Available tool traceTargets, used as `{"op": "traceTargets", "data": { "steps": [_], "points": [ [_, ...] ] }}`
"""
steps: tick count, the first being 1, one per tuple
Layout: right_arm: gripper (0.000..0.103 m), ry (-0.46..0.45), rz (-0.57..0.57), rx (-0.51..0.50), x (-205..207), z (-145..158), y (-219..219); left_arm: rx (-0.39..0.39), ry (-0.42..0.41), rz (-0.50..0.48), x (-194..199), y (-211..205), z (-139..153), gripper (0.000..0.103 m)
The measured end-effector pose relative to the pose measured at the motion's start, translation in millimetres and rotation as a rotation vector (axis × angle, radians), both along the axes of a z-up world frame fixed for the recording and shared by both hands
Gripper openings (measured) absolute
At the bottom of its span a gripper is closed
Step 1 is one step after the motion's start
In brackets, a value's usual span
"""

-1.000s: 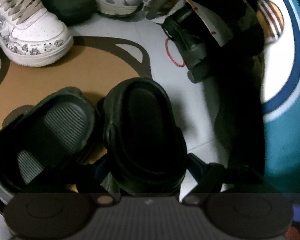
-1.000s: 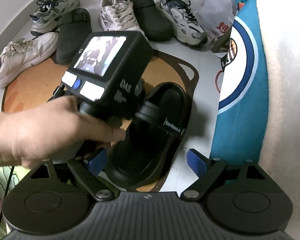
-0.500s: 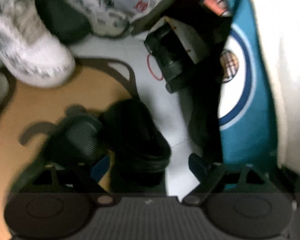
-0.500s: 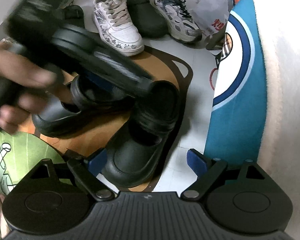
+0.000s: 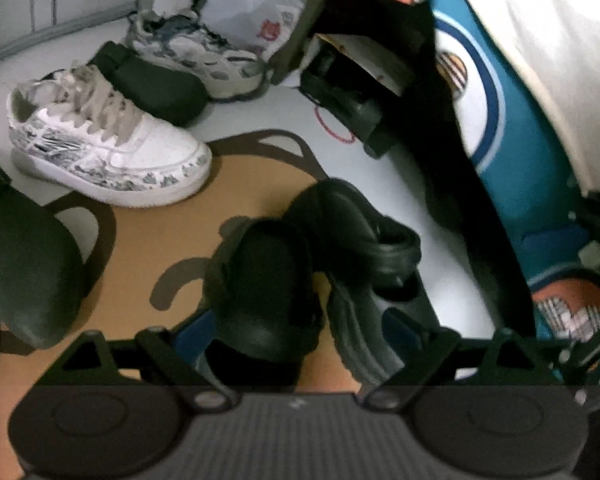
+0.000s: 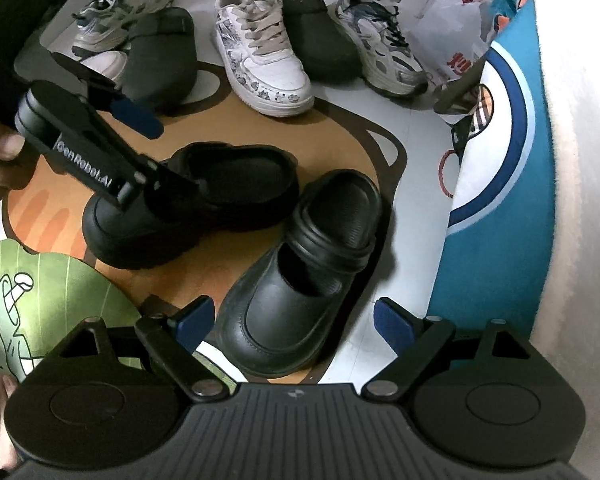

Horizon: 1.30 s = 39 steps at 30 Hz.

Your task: Organize scattered shoes

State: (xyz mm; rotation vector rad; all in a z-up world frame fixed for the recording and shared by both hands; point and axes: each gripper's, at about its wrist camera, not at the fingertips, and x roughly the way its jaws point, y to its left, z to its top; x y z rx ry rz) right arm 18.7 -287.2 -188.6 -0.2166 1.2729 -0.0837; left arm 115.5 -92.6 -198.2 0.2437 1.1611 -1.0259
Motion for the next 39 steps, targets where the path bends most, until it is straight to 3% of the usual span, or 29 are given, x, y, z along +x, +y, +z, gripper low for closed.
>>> {"op": "traceTargets", "data": {
  "steps": [6, 9, 15, 18, 19, 22, 25, 27, 29, 32, 39],
  "points": [
    [0.090, 0.005, 0.004, 0.005, 0, 0, 1, 0.032, -0.039, -0.089, -11, -5, -20, 0.095],
    [0.090, 0.009, 0.002, 0.008, 0, -1, 1, 0.060, -0.001, -0.059, -10, -10, -32, 0.098],
    [0.090, 0.015, 0.000, 0.047, -1, 3, 3, 0.084, -0.034, -0.020, -9, -13, -38, 0.102],
    [0.090, 0.013, 0.001, 0.050, -2, 4, 4, 0.074, -0.018, 0.068, 0, -9, -37, 0.083],
    [0.090, 0.013, 0.000, 0.051, -2, 4, 4, 0.064, 0.010, 0.113, 5, -5, -37, 0.083],
    [0.090, 0.012, 0.006, 0.048, -2, 5, 5, 0.034, 0.119, 0.292, 27, 10, -37, 0.051],
    [0.090, 0.011, 0.009, 0.046, -2, 5, 5, 0.017, 0.156, 0.336, 36, 17, -40, 0.046],
    [0.090, 0.012, 0.010, 0.041, -2, 5, 5, 0.008, 0.156, 0.315, 35, 18, -38, 0.047],
    [0.090, 0.012, 0.009, 0.042, -2, 5, 5, 0.000, 0.152, 0.279, 32, 17, -34, 0.066],
    [0.090, 0.010, 0.014, 0.041, -2, 6, 5, -0.022, 0.121, 0.189, 24, 13, -27, 0.085],
    [0.090, 0.016, 0.008, 0.027, -2, -3, 2, 0.052, -0.011, 0.030, -3, -5, -34, 0.094]
  ]
}}
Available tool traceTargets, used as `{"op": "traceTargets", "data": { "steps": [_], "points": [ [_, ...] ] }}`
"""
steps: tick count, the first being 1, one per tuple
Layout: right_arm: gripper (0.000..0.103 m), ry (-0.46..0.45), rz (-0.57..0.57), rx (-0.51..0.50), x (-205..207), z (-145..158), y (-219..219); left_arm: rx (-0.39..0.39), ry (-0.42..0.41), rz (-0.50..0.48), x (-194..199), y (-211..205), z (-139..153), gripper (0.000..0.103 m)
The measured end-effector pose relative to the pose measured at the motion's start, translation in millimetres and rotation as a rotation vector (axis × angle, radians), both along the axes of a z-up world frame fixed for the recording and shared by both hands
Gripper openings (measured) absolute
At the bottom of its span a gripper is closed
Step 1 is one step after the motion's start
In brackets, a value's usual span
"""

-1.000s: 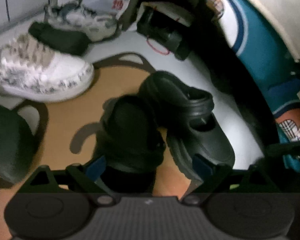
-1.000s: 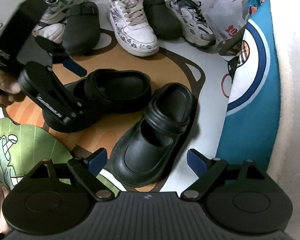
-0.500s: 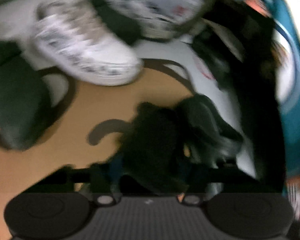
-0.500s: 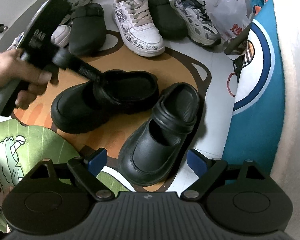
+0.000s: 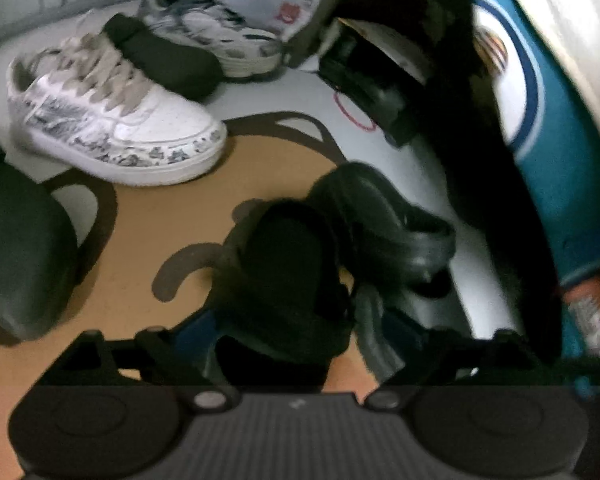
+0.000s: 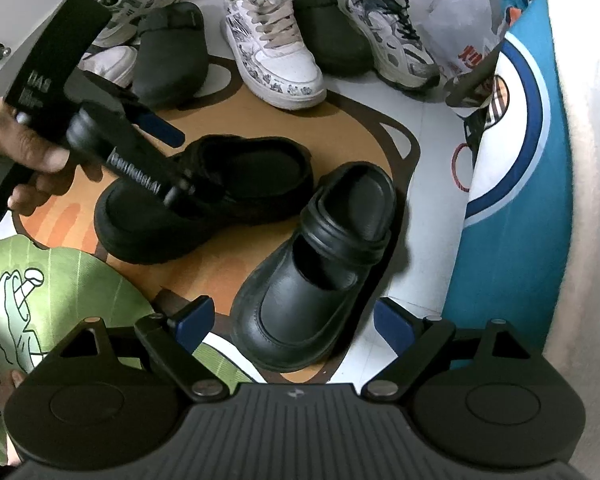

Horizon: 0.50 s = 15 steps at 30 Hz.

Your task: Organize scattered shoes

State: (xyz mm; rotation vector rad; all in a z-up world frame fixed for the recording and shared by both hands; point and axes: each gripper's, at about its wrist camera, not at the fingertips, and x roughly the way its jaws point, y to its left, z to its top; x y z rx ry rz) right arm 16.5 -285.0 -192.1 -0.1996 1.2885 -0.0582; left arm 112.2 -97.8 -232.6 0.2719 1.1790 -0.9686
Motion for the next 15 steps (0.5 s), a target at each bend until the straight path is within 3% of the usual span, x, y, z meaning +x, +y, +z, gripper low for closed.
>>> {"op": "traceTargets", "data": {
  "steps": [4, 8, 12, 15],
  "points": [
    [0.090, -0.003, 0.012, -0.034, -1, -7, -1, 0.049, -0.096, -0.041, -14, -10, -10, 0.102],
    [0.091, -0.001, -0.015, -0.037, -3, -18, -4, 0.093, -0.157, -0.054, -19, -16, -18, 0.102],
    [0.091, -0.034, -0.182, -0.066, -1, -38, -14, 0.093, -0.159, -0.013, -16, -14, -18, 0.093],
    [0.091, -0.048, -0.256, 0.037, 1, -48, -18, 0.085, -0.146, 0.008, -14, -11, -17, 0.092]
  ]
}}
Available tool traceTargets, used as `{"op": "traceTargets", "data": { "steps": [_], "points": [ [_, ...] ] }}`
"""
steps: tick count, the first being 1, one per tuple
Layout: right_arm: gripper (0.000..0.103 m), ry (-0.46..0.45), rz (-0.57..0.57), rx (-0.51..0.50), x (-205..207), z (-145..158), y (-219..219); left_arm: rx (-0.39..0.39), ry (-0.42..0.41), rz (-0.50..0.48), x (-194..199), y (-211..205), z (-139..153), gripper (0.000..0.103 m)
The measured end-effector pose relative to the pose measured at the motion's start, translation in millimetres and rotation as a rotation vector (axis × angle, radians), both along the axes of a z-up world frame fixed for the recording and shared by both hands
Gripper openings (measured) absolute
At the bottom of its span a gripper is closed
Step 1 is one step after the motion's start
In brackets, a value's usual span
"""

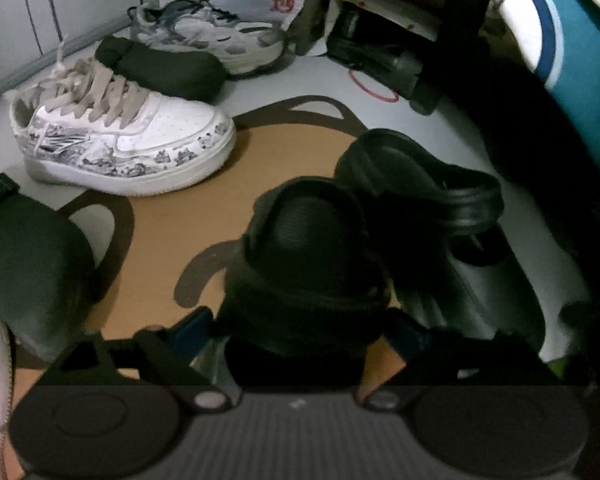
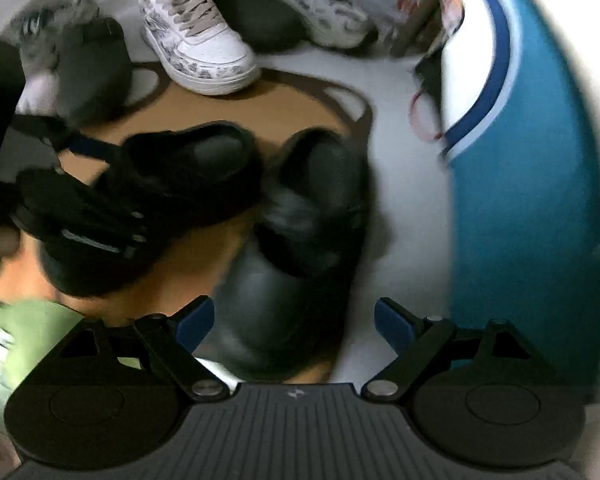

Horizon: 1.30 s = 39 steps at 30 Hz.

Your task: Organize scattered shoes

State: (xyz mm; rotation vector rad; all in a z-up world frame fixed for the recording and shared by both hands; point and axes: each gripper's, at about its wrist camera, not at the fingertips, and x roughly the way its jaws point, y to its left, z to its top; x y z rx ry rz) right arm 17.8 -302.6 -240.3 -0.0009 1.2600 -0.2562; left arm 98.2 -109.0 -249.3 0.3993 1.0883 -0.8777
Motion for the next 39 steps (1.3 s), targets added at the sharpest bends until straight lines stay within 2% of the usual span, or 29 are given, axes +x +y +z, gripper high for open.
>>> {"op": "traceTargets", "data": {
  "steps": [1, 5, 7, 9, 11, 15, 17, 22, 24, 29, 32, 35, 39],
  "points": [
    [0.091, -0.008, -0.004, 0.025, 1, -4, 0, -0.007, 0.010, 0.014, 2, 1, 0, 0.092],
    [0.091, -0.083, -0.031, -0.053, 4, -11, -1, -0.023, 0.048, 0.074, 6, 2, 1, 0.090],
    [0.092, -0.106, -0.056, -0.051, 3, -13, -4, -0.026, 0.054, 0.101, 6, 3, 2, 0.090],
    [0.096, -0.119, -0.149, -0.001, -1, -20, -13, -0.028, 0.060, 0.127, 6, 4, 2, 0.090],
    [0.096, -0.114, -0.187, 0.053, -4, -29, -19, -0.042, 0.096, 0.212, 13, 8, 3, 0.089],
    [0.096, -0.095, -0.103, 0.026, -6, -39, -14, -0.067, 0.140, 0.342, 20, 18, 3, 0.089],
    [0.096, -0.102, -0.097, 0.026, -4, -40, -16, -0.069, 0.155, 0.426, 21, 21, 5, 0.089],
    [0.096, -0.108, -0.109, 0.041, 12, -47, -27, -0.062, 0.188, 0.537, 21, 19, 4, 0.089],
    [0.096, -0.097, -0.095, 0.036, 15, -49, -27, -0.056, 0.196, 0.550, 19, 15, 3, 0.090],
    [0.098, -0.065, -0.105, 0.051, 20, -60, -36, -0.038, 0.176, 0.506, 12, -1, 4, 0.090],
    [0.100, -0.057, -0.118, 0.090, 21, -64, -44, -0.045, 0.222, 0.561, 11, 0, 6, 0.090],
    [0.099, -0.042, -0.066, 0.107, 23, -70, -45, -0.068, 0.278, 0.626, 9, 1, 6, 0.091],
    [0.097, -0.038, 0.073, 0.073, 23, -70, -39, -0.063, 0.279, 0.659, 7, -1, 4, 0.092]
  ]
}}
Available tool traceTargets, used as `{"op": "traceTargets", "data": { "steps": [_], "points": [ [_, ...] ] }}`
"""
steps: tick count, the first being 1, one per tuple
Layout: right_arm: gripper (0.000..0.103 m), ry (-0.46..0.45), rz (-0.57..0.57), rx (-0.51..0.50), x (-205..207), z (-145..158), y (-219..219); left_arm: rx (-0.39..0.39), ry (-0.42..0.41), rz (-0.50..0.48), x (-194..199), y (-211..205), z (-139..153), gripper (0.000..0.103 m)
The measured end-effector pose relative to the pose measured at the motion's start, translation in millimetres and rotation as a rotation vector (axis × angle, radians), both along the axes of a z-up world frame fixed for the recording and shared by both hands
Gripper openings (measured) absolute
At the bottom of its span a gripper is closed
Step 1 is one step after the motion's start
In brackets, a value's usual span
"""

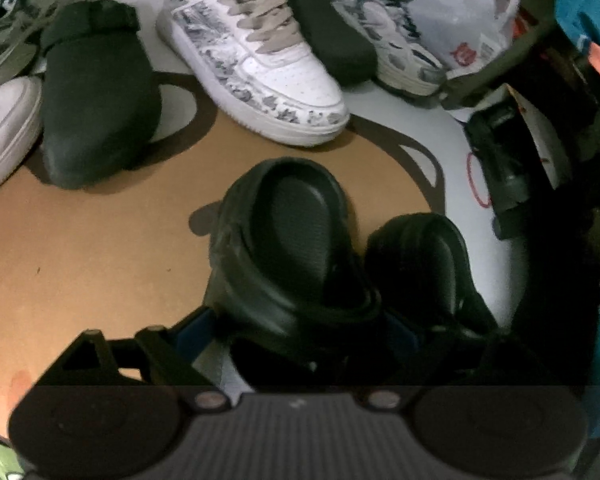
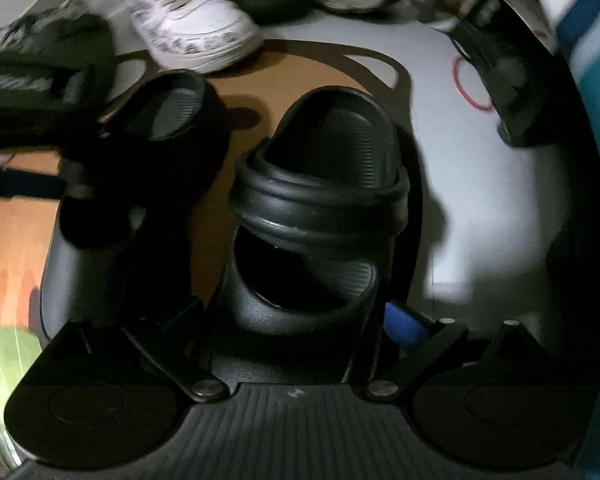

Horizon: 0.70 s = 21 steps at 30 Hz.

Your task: Organize scattered shoes

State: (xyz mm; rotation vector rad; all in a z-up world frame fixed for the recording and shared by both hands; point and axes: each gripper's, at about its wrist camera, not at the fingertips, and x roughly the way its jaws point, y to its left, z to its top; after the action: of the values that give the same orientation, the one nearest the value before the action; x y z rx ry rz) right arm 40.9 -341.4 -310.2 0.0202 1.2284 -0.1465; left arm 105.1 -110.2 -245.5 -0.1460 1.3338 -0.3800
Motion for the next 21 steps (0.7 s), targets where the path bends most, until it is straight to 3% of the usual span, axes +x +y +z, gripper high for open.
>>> {"op": "traceTargets", "data": {
  "steps": [5, 9, 14, 21],
  "points": [
    [0.095, -0.001, 0.138, -0.062, 1, 1, 10, -0.041, 0.008, -0.017, 0, -4, 3, 0.091],
    [0.095, -0.008, 0.100, -0.023, 5, 2, 5, -0.049, 0.008, -0.046, -3, -9, 6, 0.091],
    [0.092, -0.031, 0.043, -0.030, 5, 4, 4, -0.044, 0.032, -0.057, 6, -2, -12, 0.095],
    [0.091, -0.033, 0.030, -0.039, 3, 3, 6, -0.073, 0.022, -0.169, -4, -6, -8, 0.095]
  ]
}}
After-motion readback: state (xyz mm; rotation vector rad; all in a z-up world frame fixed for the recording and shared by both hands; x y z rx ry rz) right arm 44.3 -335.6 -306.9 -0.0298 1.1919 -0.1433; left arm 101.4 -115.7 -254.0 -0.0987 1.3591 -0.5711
